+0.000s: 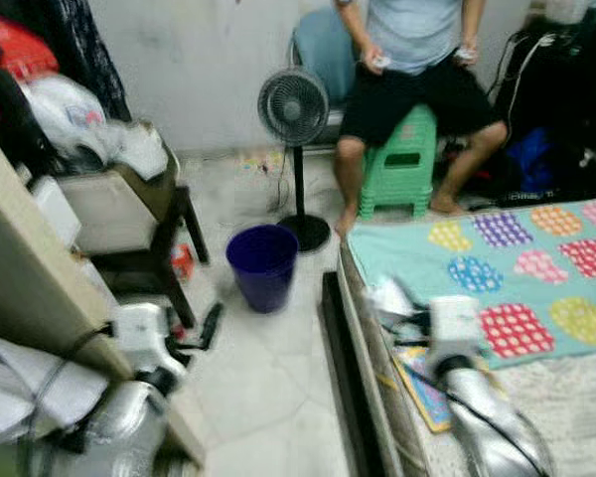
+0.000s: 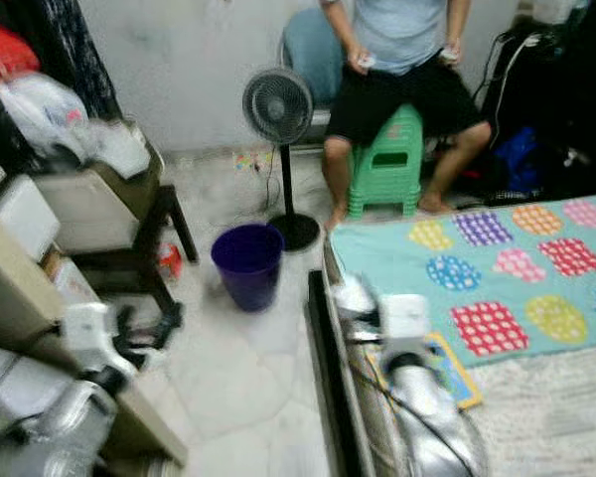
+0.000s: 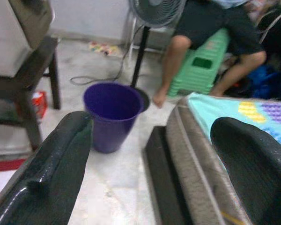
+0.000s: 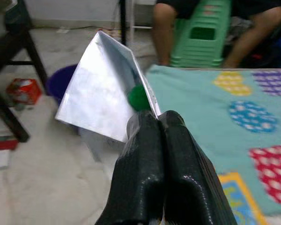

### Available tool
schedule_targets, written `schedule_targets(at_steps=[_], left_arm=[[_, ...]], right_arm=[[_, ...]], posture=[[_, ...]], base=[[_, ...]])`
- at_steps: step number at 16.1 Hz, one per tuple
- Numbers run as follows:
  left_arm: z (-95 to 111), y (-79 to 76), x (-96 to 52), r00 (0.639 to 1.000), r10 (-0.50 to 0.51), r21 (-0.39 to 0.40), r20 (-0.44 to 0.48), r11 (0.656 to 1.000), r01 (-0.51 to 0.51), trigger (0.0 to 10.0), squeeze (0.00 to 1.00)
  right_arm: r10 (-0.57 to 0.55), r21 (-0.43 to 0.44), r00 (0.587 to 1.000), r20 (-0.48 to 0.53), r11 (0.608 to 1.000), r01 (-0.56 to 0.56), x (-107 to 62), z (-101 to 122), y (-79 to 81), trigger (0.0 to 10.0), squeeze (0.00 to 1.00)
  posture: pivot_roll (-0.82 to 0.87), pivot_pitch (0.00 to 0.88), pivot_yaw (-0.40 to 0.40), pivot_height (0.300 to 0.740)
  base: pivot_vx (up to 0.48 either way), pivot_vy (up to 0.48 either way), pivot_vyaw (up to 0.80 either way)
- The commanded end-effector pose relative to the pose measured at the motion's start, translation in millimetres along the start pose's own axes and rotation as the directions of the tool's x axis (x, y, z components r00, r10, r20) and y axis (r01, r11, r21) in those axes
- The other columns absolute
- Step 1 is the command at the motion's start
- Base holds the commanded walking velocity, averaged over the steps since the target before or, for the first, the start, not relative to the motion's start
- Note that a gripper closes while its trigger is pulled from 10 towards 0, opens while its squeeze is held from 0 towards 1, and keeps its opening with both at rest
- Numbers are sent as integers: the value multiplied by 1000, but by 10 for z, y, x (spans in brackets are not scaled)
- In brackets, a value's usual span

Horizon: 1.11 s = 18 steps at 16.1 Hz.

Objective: Clean up the room

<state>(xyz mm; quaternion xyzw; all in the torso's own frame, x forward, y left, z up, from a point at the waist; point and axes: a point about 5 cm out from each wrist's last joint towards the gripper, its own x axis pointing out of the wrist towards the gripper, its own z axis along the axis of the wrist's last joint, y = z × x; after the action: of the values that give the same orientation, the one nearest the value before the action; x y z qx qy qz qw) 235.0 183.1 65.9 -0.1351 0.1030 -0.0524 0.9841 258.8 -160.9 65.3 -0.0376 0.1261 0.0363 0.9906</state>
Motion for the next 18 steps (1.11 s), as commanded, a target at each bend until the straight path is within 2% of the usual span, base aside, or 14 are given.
schedule_targets(at_steps=[1, 8, 16, 18], left_arm=[[25, -56, 33, 1000, -15, 11, 8, 1000, 15, 10000, 0], [6, -38, 47, 1000, 5, 11, 0, 1000, -5, 10000, 0], [9, -57, 48, 1000, -11, 6, 5, 1000, 11, 10000, 0], [9, -59, 45, 1000, -14, 4, 5, 1000, 14, 10000, 0]], right_arm=[[-24, -2, 1000, -5, 1000, 24, -14, 4, -88, 10000, 0], [-15, -6, 1000, -11, 1000, 14, -4, -10, -80, 10000, 0], [-14, -7, 1000, -11, 1000, 14, -11, -12, -79, 10000, 0], [-15, -5, 1000, -12, 1000, 15, -16, -12, -77, 10000, 0]], posture=[[-55, 0, 49, 740], [-52, 0, 45, 740], [-54, 0, 48, 740], [-54, 0, 49, 740]], base=[[0, 0, 0], [0, 0, 0], [0, 0, 785], [0, 0, 0]])
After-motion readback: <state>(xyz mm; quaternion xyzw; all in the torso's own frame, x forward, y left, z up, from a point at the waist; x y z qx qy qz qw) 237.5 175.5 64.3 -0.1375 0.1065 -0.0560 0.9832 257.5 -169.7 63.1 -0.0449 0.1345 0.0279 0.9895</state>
